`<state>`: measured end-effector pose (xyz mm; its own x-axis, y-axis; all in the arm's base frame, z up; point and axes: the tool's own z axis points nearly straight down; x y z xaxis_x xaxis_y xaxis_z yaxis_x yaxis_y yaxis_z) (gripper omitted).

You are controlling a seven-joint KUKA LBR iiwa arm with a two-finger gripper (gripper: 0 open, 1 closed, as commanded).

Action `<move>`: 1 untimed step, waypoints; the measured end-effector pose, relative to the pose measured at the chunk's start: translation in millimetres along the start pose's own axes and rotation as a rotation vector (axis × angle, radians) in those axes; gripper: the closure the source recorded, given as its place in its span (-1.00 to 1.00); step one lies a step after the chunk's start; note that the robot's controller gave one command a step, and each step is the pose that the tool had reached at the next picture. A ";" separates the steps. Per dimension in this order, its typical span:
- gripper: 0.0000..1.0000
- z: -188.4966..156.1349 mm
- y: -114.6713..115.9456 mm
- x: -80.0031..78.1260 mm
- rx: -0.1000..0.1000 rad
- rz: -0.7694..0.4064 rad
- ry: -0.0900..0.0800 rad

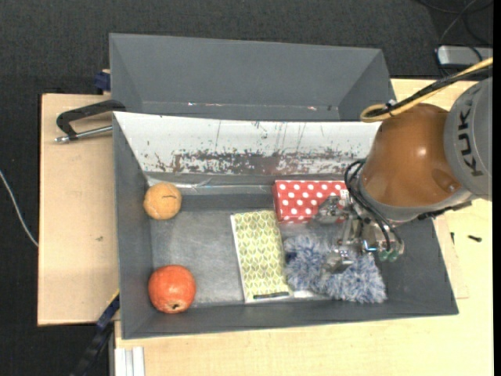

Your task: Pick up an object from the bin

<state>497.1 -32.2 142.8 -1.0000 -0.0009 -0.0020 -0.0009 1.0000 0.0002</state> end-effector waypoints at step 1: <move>-1.00 30.6 3.5 -11.0 0.001 -0.002 -0.009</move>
Offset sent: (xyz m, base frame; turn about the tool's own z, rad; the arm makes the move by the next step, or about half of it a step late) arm 0.0162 0.0087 -0.0728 -0.0068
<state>508.2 -28.7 112.2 -0.9999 -0.0032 -0.0110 -0.0032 1.0000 -0.0003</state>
